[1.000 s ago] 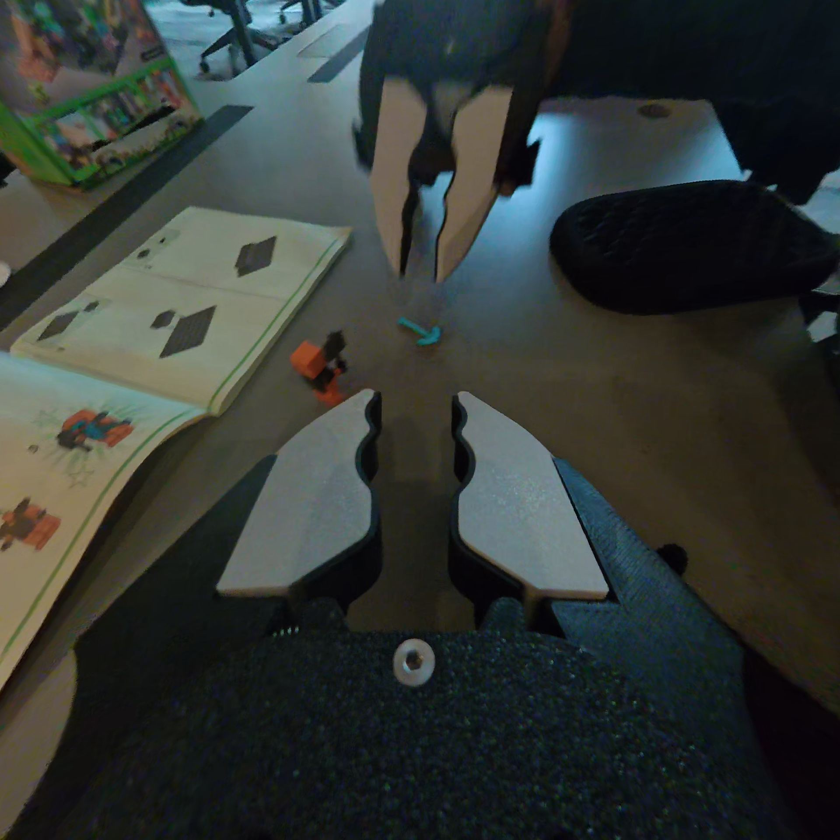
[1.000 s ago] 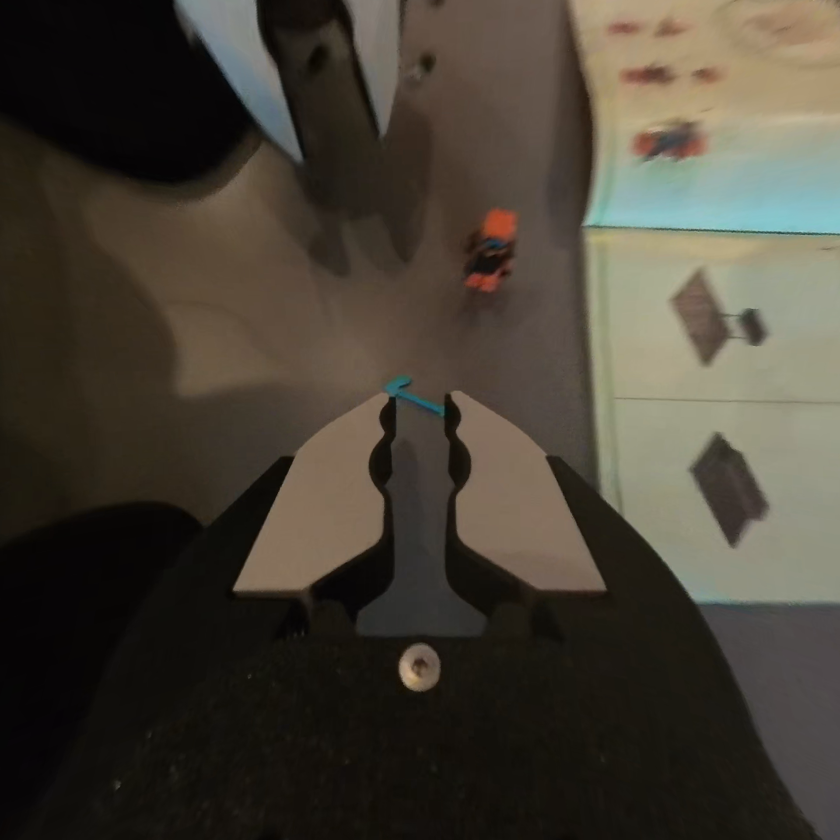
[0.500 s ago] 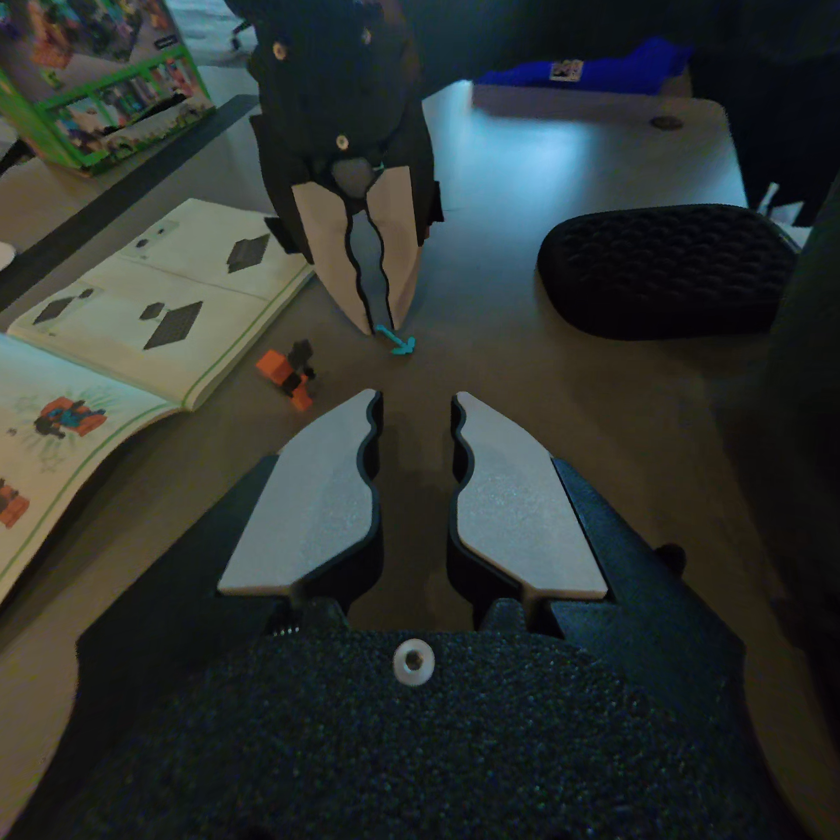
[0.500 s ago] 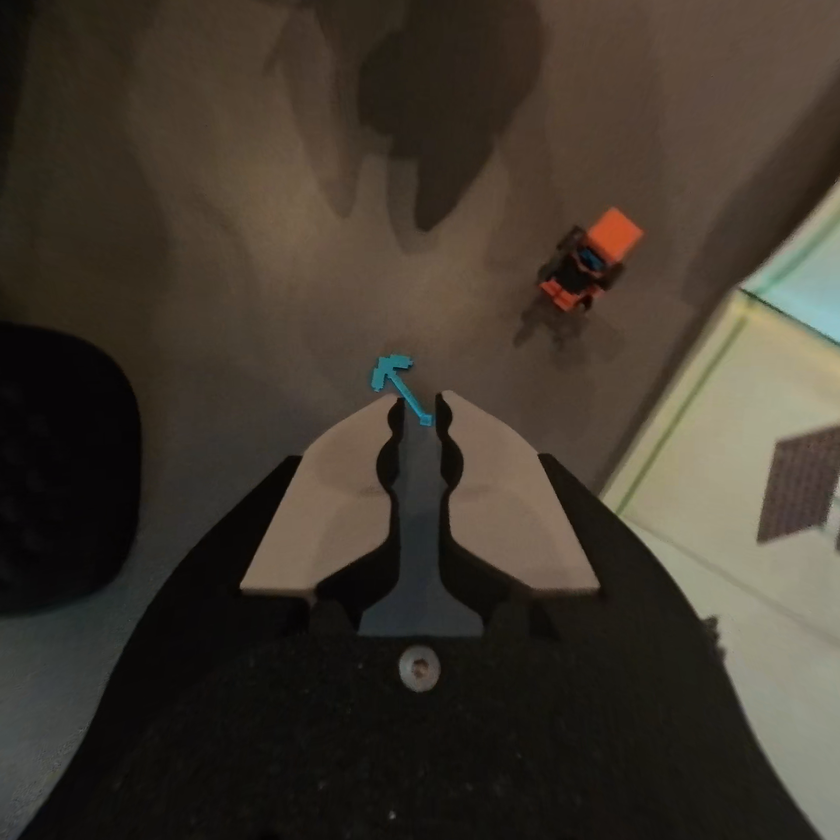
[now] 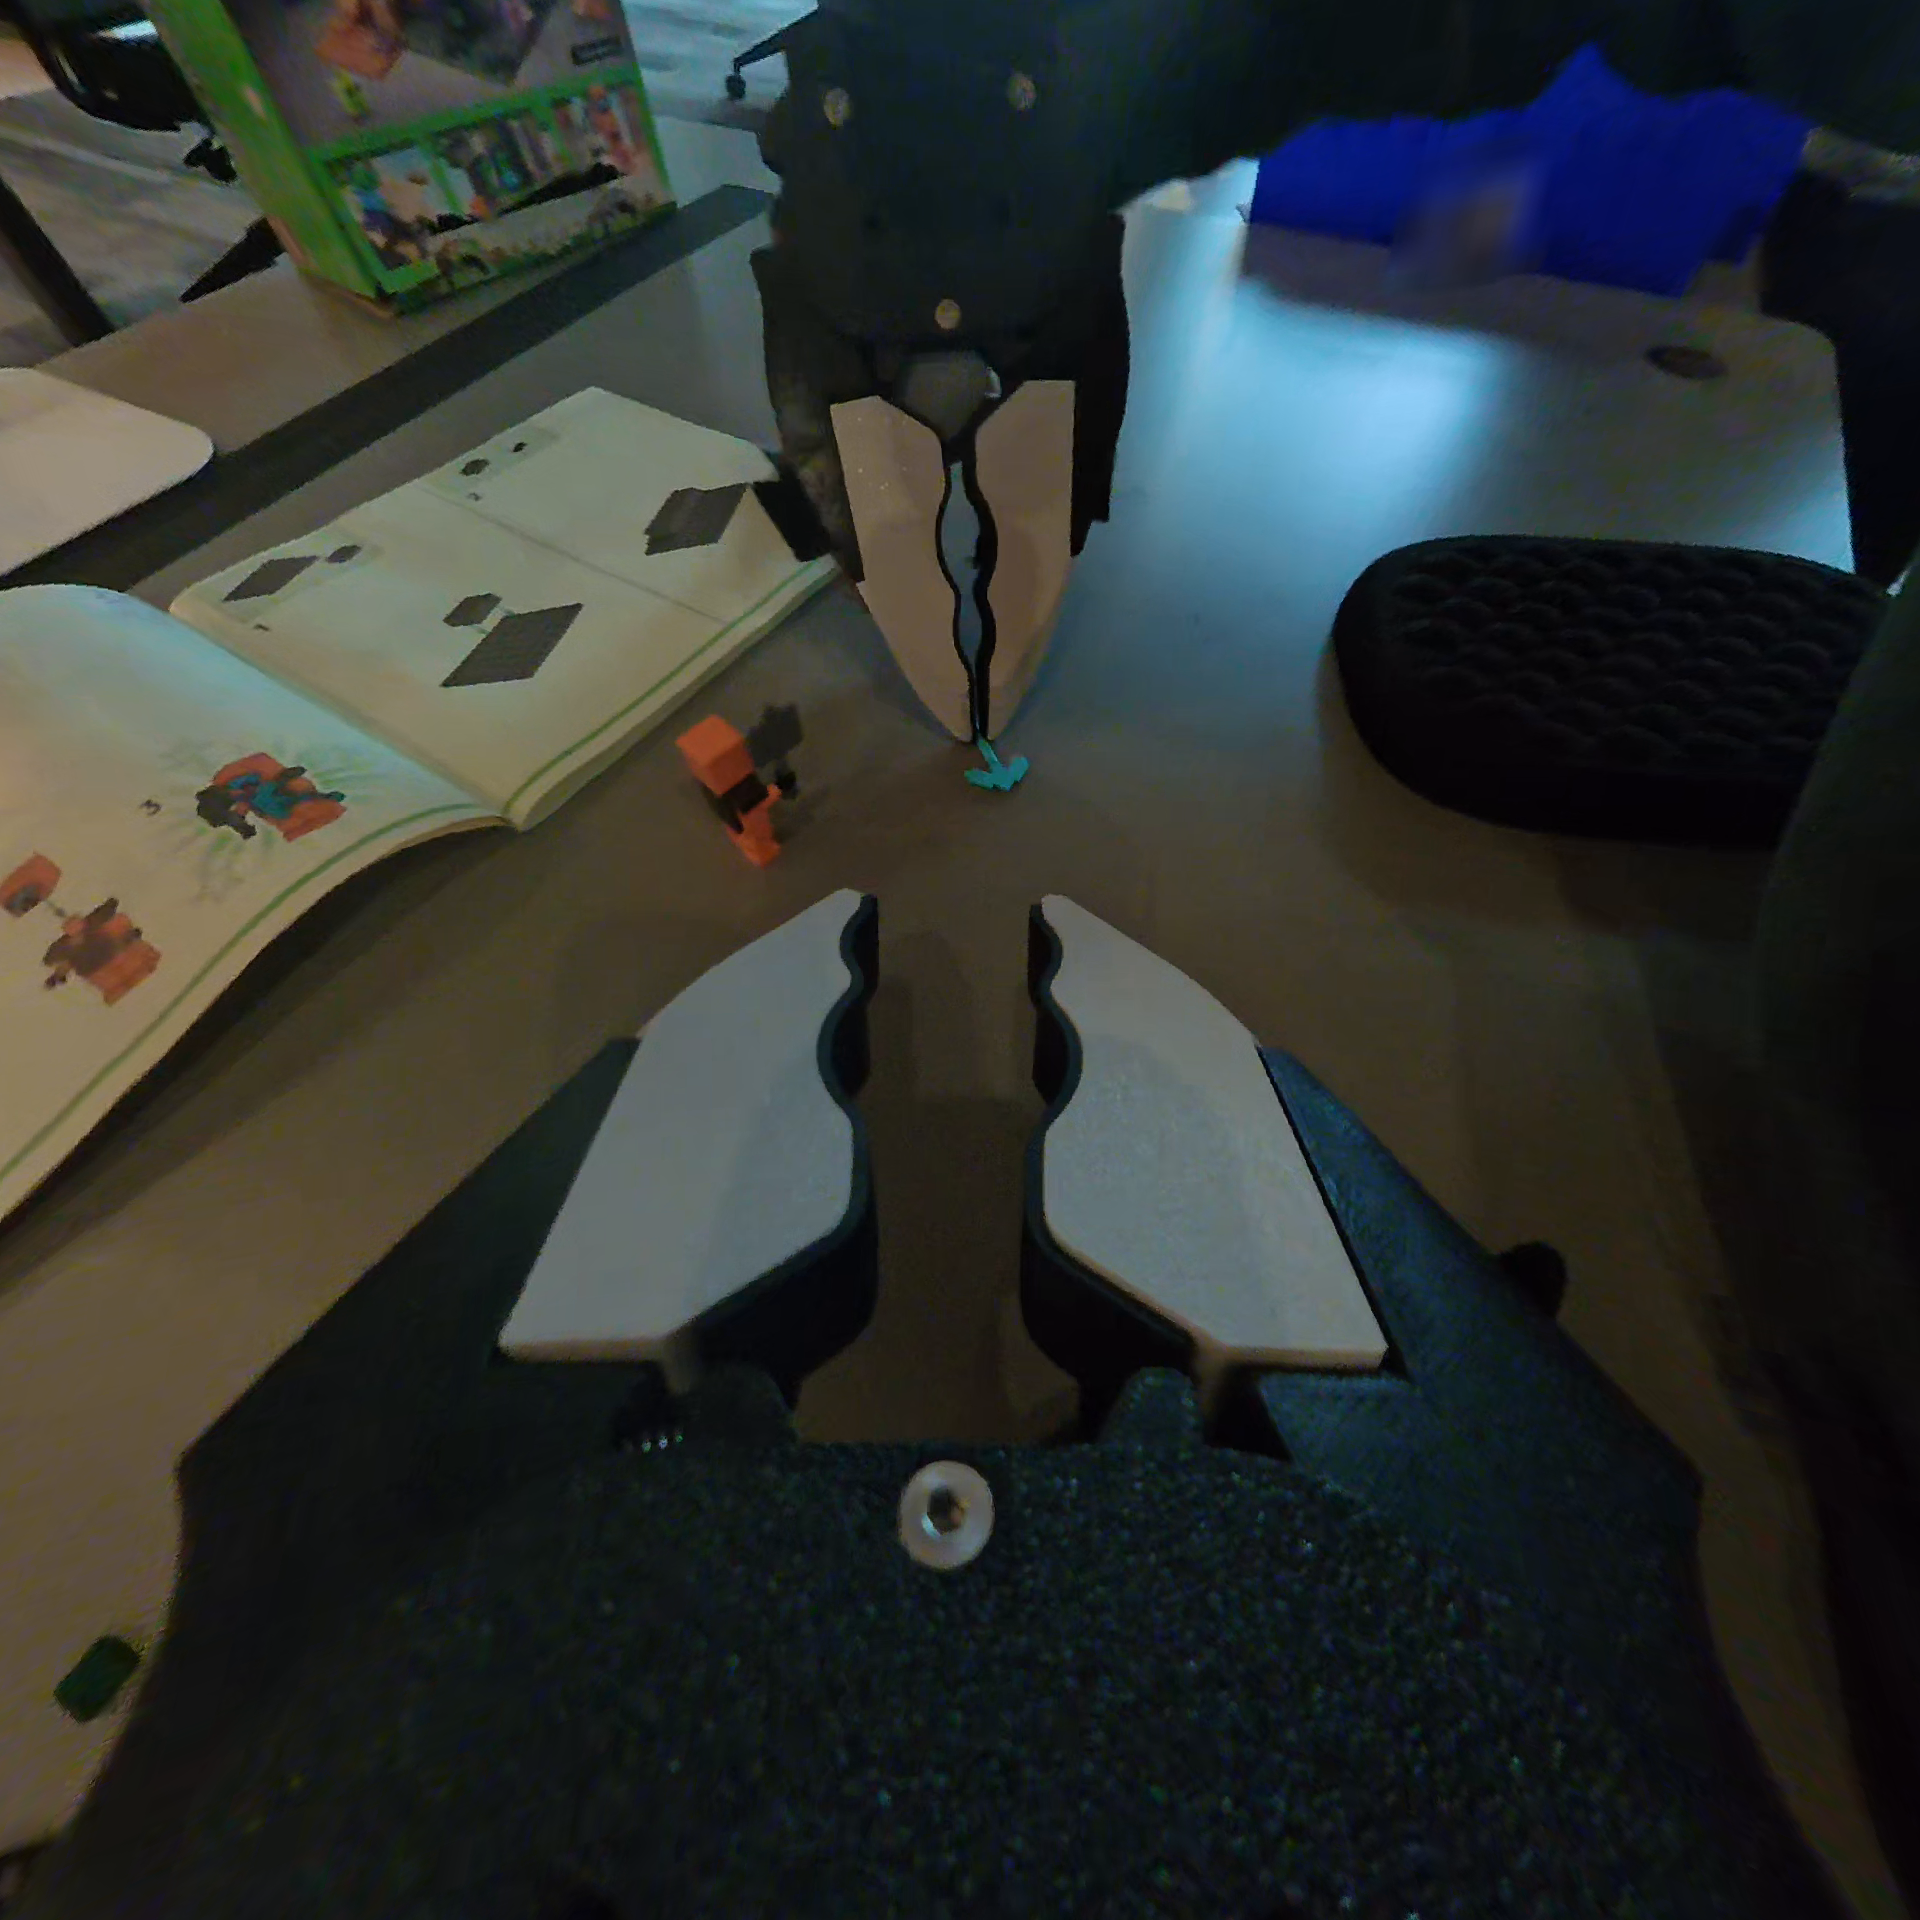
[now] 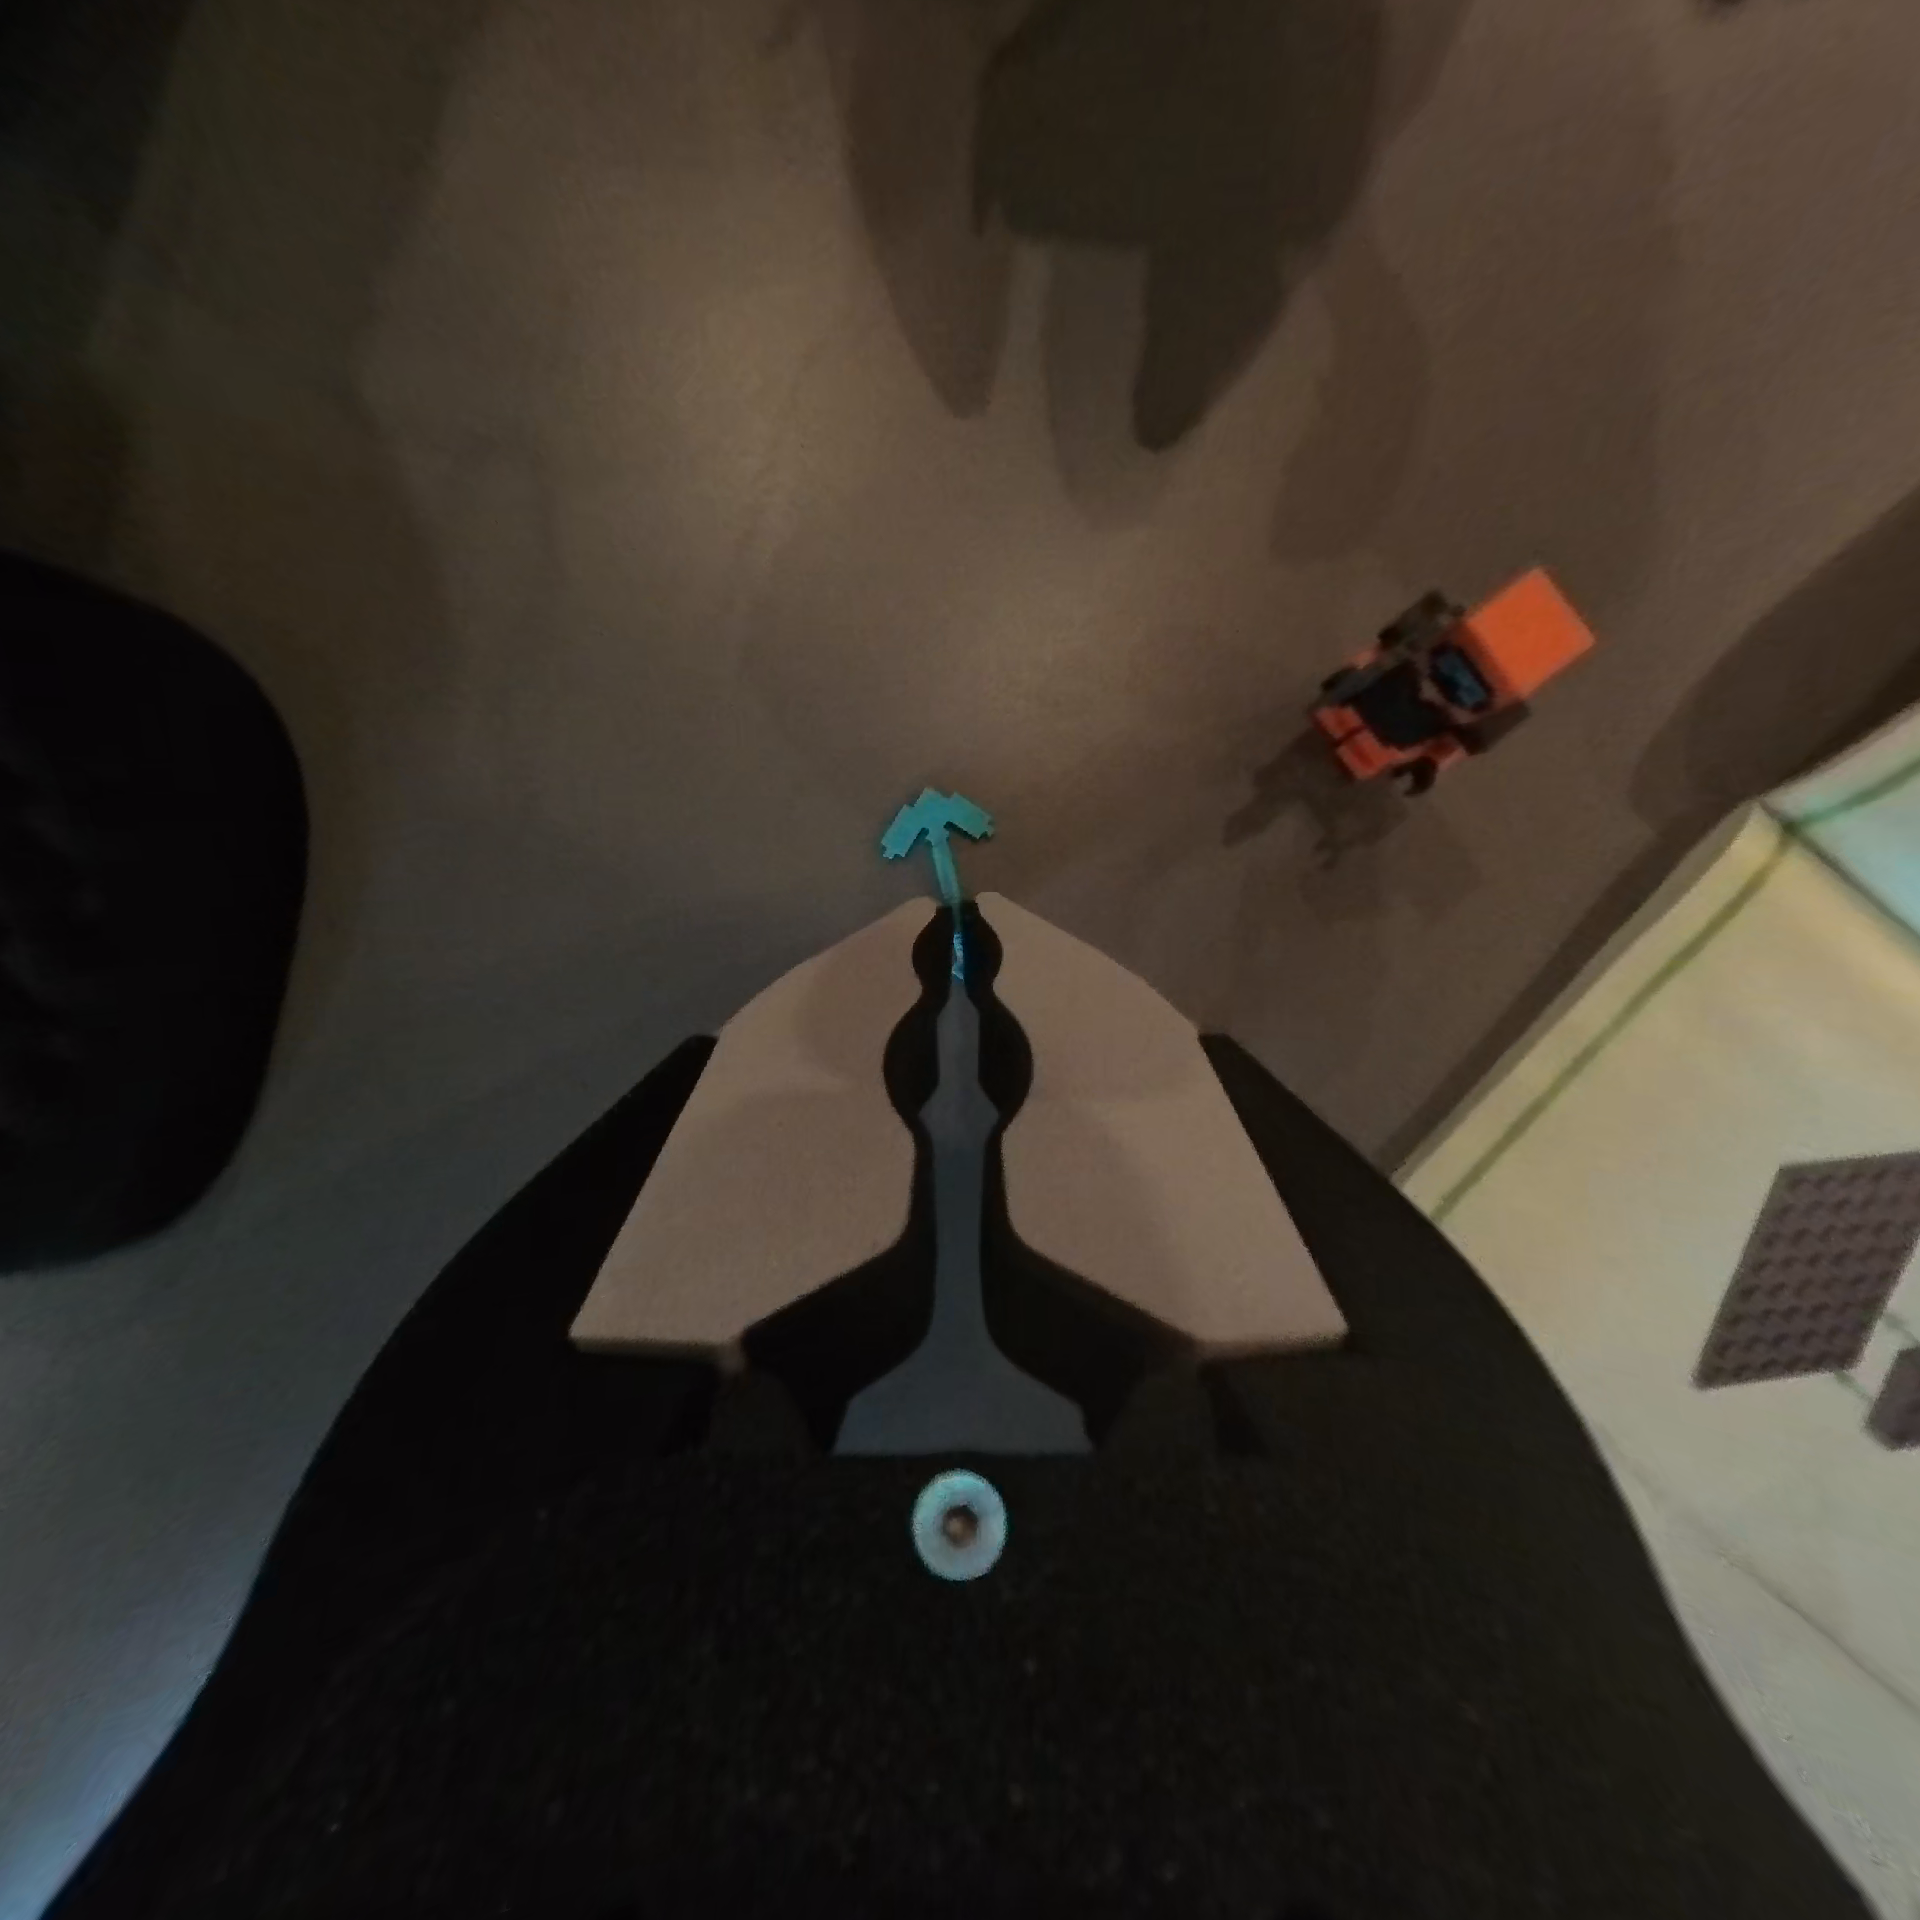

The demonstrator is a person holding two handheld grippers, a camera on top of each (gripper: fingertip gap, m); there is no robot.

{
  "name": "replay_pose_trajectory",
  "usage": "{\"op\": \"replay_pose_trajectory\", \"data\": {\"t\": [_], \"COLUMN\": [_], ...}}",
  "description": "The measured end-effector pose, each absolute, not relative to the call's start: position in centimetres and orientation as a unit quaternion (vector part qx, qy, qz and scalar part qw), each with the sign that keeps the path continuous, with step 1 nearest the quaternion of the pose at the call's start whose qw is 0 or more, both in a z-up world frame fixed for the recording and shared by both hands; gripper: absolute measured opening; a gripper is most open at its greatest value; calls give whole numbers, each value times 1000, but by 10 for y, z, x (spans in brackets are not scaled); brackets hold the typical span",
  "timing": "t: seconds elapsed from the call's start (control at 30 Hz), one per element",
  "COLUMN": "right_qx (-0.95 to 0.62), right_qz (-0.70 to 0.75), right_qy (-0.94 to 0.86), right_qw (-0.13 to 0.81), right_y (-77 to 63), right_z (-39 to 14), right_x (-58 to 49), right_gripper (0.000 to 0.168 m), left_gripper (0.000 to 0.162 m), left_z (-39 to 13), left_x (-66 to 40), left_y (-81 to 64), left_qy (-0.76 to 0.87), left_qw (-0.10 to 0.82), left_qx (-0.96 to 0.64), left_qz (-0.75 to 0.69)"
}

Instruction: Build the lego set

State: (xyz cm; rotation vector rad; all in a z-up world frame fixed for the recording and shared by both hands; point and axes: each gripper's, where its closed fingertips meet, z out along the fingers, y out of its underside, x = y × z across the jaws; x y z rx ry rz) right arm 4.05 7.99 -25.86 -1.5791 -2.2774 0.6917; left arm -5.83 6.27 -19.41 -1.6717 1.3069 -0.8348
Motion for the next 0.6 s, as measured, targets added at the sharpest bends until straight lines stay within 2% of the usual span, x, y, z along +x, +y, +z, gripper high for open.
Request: {"op": "replay_pose_trajectory", "data": {"t": [0.3, 0.6], "right_qx": [-636, -651], "right_qz": [296, 275], "right_qy": [-669, -555], "right_qw": [246, 438], "right_y": [65, 71], "right_z": [-234, -180], "right_x": [40, 14], "right_gripper": [0, 0], "left_gripper": [26, 28], "left_z": [-197, -181], "left_x": [-40, -11], "left_y": [55, 57], "left_qy": [524, 453], "left_qw": [387, 352], "left_qx": [-669, -686], "left_qz": [-359, -447]}}
